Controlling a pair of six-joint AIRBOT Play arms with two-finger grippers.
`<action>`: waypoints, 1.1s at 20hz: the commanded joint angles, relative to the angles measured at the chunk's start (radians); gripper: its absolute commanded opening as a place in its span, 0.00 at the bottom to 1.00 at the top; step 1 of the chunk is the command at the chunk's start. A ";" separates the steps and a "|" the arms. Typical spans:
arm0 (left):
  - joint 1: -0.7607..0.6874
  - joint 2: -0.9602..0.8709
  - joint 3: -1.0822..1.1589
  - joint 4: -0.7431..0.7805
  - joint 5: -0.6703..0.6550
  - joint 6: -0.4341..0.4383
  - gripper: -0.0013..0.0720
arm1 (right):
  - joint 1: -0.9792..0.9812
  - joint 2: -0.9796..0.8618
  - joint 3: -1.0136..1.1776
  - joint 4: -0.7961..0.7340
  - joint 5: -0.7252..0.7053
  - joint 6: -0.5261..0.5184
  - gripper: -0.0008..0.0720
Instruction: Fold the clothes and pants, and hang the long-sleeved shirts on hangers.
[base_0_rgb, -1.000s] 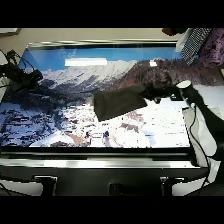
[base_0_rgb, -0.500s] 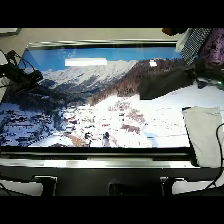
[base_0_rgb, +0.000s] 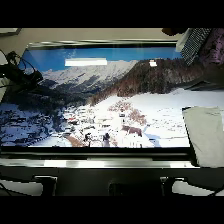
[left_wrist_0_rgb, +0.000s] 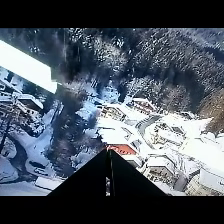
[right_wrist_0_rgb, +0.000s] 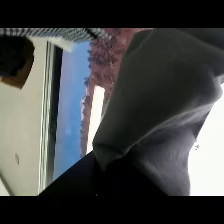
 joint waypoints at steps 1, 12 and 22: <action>0.000 -0.001 0.000 0.000 -0.016 0.000 0.04 | -0.005 0.064 0.001 -0.197 0.081 0.221 0.05; 0.000 -0.001 0.000 0.000 -0.053 -0.004 0.04 | -0.005 0.171 0.000 -0.464 0.587 0.232 0.05; 0.000 -0.001 0.000 0.000 -0.082 -0.004 0.04 | -0.005 0.268 -0.200 -0.690 0.731 -0.109 0.05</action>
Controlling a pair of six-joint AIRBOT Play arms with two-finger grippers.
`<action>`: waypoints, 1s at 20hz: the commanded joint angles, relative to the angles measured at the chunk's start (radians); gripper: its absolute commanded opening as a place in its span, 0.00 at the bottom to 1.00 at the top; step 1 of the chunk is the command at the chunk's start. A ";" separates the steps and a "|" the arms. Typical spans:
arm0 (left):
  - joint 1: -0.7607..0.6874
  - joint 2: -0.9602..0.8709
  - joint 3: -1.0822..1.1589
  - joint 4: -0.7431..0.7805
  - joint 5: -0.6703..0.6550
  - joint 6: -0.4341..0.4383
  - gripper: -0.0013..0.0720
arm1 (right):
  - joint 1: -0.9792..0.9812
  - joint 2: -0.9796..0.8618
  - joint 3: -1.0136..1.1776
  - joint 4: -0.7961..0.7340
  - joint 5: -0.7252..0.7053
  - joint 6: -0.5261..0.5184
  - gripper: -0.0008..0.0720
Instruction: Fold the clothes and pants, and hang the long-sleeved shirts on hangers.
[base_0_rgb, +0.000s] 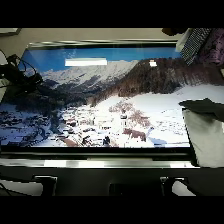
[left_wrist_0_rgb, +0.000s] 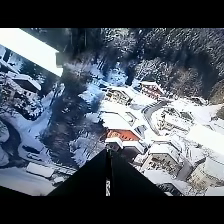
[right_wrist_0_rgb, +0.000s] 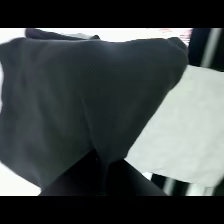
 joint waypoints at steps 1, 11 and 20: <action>0.000 -0.001 0.000 0.000 -0.009 0.000 0.04 | 0.000 0.060 -0.179 -0.082 -0.005 -0.084 0.05; 0.000 -0.001 0.000 0.000 -0.022 0.000 0.04 | 0.000 0.111 -0.574 -0.219 -0.098 -0.035 0.05; 0.000 -0.001 0.000 0.001 -0.026 0.000 0.04 | 0.000 0.111 -0.648 -0.252 -0.060 -0.024 0.05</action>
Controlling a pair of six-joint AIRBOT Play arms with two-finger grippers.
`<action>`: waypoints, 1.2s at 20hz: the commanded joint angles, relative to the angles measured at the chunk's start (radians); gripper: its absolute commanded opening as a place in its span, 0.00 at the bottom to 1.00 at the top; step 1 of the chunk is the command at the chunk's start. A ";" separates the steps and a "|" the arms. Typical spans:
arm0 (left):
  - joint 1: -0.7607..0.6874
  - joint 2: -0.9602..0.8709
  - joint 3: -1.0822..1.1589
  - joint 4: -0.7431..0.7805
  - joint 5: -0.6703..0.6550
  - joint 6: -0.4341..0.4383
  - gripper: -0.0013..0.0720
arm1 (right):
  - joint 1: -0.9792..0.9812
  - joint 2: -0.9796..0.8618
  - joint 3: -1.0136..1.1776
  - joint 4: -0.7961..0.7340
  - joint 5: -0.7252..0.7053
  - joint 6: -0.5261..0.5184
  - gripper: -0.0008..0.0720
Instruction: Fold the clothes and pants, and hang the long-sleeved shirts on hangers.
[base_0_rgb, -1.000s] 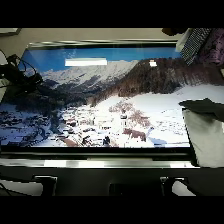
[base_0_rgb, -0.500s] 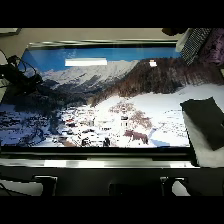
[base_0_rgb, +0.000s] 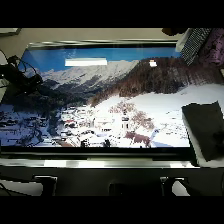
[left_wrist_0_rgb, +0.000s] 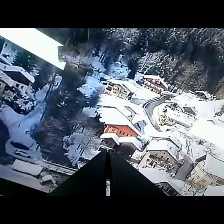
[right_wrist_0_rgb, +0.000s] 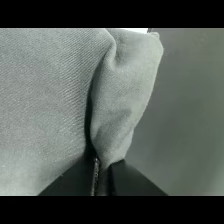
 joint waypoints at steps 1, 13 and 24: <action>0.000 -0.001 0.000 0.001 -0.001 0.000 0.04 | 0.000 0.001 -0.014 -0.034 0.033 0.003 0.05; 0.000 -0.001 0.000 0.000 -0.016 0.067 0.05 | 0.000 0.001 0.091 -0.131 0.041 -0.159 0.54; -0.324 0.132 -0.147 -0.004 0.075 0.359 0.04 | 0.673 -0.077 0.310 0.610 -0.424 -0.659 0.06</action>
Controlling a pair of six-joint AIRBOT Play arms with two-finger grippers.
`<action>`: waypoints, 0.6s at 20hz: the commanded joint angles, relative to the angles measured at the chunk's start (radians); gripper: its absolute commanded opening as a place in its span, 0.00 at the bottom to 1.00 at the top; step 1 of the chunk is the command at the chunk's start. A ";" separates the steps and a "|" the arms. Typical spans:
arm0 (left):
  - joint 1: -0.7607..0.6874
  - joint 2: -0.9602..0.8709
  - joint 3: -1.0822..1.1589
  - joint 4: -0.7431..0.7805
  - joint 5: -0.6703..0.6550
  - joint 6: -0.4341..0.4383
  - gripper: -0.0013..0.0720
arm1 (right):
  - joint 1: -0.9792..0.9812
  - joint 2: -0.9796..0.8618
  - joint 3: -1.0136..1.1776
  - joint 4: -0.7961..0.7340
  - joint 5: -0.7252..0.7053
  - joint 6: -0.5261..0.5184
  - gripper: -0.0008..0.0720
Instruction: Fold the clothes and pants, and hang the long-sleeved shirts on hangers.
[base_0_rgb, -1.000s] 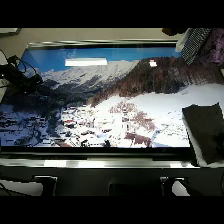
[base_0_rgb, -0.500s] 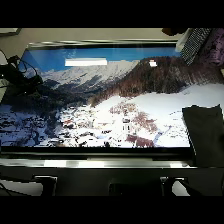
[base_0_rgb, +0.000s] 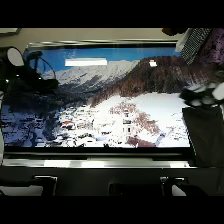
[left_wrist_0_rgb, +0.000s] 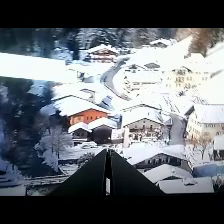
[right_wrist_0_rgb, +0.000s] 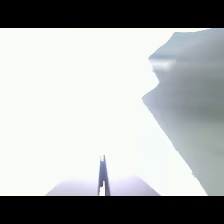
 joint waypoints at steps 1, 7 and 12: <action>-0.149 0.097 -0.140 0.000 0.071 0.116 0.04 | 0.298 -0.050 0.013 0.079 -0.054 -0.098 0.06; -0.214 0.306 -0.412 -0.016 0.187 0.114 0.04 | 0.472 -0.082 0.013 0.056 -0.078 -0.124 0.06; -0.213 0.304 -0.413 -0.014 0.149 0.112 0.04 | 0.470 -0.081 0.013 0.030 -0.084 -0.125 0.06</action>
